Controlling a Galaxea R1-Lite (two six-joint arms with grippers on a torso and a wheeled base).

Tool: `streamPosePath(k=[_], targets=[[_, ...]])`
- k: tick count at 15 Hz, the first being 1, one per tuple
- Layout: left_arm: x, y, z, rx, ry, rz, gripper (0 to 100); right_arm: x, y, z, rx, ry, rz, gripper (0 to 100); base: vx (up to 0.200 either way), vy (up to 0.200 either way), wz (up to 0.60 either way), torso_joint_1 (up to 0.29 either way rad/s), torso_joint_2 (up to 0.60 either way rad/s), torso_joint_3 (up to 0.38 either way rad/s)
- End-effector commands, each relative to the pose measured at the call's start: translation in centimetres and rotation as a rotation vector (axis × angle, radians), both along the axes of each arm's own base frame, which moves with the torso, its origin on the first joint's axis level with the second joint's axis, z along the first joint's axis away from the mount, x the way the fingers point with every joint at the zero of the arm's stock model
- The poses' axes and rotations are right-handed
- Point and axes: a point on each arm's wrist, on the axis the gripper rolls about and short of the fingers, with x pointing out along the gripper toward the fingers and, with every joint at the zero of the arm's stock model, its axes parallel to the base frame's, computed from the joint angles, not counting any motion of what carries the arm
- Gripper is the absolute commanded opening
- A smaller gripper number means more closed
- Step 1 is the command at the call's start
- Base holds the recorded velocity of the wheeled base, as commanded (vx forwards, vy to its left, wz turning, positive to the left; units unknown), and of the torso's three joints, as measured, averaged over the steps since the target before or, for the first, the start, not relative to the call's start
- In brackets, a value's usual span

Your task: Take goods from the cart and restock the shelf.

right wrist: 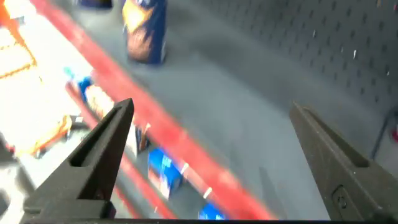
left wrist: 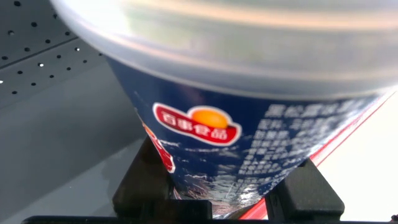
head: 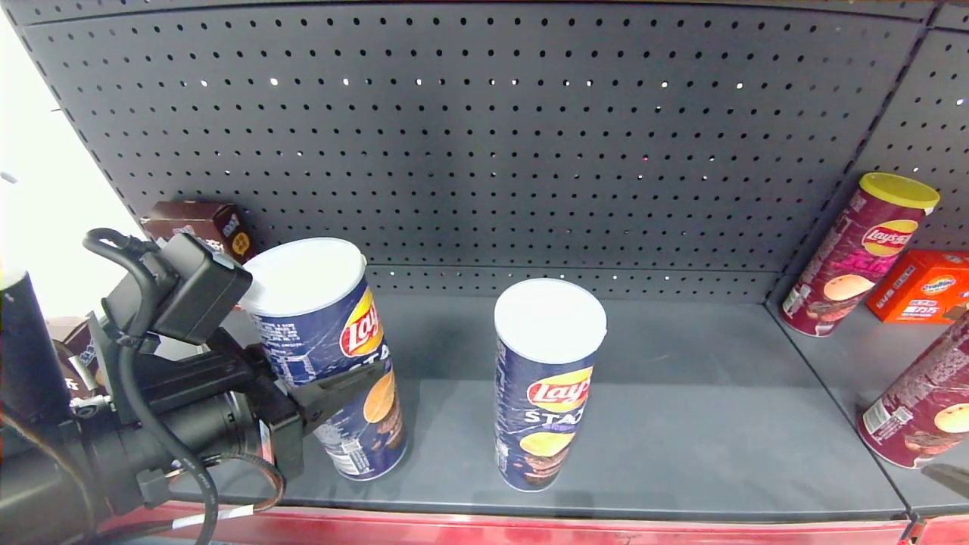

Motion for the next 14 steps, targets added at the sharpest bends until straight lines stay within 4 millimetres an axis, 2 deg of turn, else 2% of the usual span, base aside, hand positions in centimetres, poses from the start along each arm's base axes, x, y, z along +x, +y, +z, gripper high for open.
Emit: streamPosePath(k=[1, 4, 7, 14], targets=[[0.0, 0.0, -0.3, 0.005, 0.008, 0.000, 0, -2.9, -2.6, -2.0, 0.033, -0.049, 0.017, 100, 0.000, 0.000, 0.00, 0.000, 0.00, 0.000], [0.0, 0.0, -0.2, 0.003, 0.006, 0.002, 0, -4.6, -4.1, -4.2, 0.031, -0.045, 0.008, 100, 0.000, 0.000, 0.00, 0.000, 0.00, 0.000], [0.0, 0.0, -0.2, 0.003, 0.004, 0.002, 0, -5.4, -4.8, -5.9, -0.002, -0.008, -0.020, 100, 0.000, 0.000, 0.00, 0.000, 0.00, 0.000], [0.0, 0.0, 0.0, -0.001, 0.001, 0.002, 0, -5.4, -4.7, -6.0, 0.031, 0.026, -0.060, 100, 0.000, 0.000, 0.00, 0.000, 0.00, 0.000]])
